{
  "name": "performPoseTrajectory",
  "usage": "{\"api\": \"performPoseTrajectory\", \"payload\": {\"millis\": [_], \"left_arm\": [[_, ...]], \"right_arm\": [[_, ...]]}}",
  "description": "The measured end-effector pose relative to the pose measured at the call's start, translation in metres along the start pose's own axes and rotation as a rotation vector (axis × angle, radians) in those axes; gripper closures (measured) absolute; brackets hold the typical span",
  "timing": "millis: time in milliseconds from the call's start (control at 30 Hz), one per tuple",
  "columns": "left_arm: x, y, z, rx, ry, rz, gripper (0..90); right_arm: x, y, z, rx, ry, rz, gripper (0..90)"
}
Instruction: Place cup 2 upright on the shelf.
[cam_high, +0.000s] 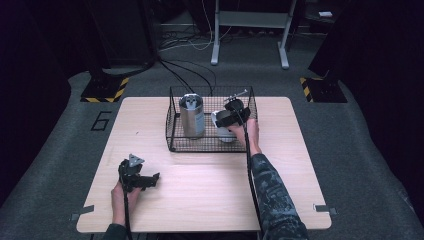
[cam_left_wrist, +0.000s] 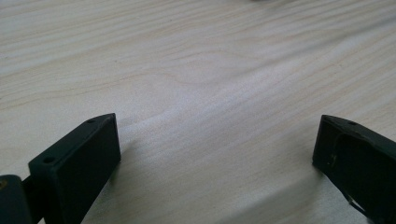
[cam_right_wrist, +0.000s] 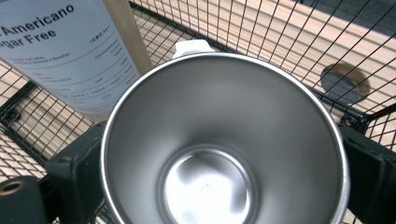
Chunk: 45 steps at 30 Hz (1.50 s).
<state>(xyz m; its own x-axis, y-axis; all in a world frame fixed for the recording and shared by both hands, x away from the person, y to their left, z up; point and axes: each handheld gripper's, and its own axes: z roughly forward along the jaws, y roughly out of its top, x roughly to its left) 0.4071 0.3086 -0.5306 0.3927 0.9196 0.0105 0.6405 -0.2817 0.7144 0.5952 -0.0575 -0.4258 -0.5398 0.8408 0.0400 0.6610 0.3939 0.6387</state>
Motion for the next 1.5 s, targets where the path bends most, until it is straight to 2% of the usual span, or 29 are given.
{"api": "performPoseTrajectory", "payload": {"millis": [267, 600, 667, 800, 967, 1133, 1233, 1367, 1500], "left_arm": [[0.000, 0.000, 0.000, 0.002, -0.002, 0.000, 0.7], [0.000, 0.000, 0.000, 0.003, 0.001, 0.004, 0.7], [0.000, 0.000, 0.000, -0.004, 0.002, 0.001, 0.7], [0.000, 0.000, 0.000, 0.002, 0.002, 0.004, 0.7], [0.000, 0.000, 0.000, -0.004, 0.005, 0.003, 0.6], [0.000, 0.000, 0.001, -0.006, 0.002, -0.001, 0.6], [0.000, 0.000, 0.000, 0.004, 0.000, 0.002, 0.6], [-0.001, 0.000, 0.001, -0.013, 0.004, -0.011, 0.6], [-0.001, 0.000, 0.001, -0.014, 0.004, -0.012, 0.6]], "right_arm": [[-0.001, -0.002, 0.001, 0.034, 0.001, 0.010, 5.3], [0.002, -0.003, 0.000, 0.073, 0.012, -0.004, 4.6], [0.002, -0.003, -0.001, 0.064, 0.026, 0.002, 4.2], [0.003, -0.002, -0.007, 0.058, 0.018, -0.001, 0.0], [0.004, -0.001, -0.018, 0.026, 0.027, -0.004, 0.0], [0.002, -0.001, -0.034, -0.033, 0.035, -0.014, 0.0], [0.003, -0.001, -0.045, -0.060, 0.048, -0.027, 0.0], [0.007, -0.005, -0.061, -0.092, 0.060, -0.051, 0.0], [0.012, -0.011, -0.078, -0.116, 0.052, -0.092, 0.0]]}}
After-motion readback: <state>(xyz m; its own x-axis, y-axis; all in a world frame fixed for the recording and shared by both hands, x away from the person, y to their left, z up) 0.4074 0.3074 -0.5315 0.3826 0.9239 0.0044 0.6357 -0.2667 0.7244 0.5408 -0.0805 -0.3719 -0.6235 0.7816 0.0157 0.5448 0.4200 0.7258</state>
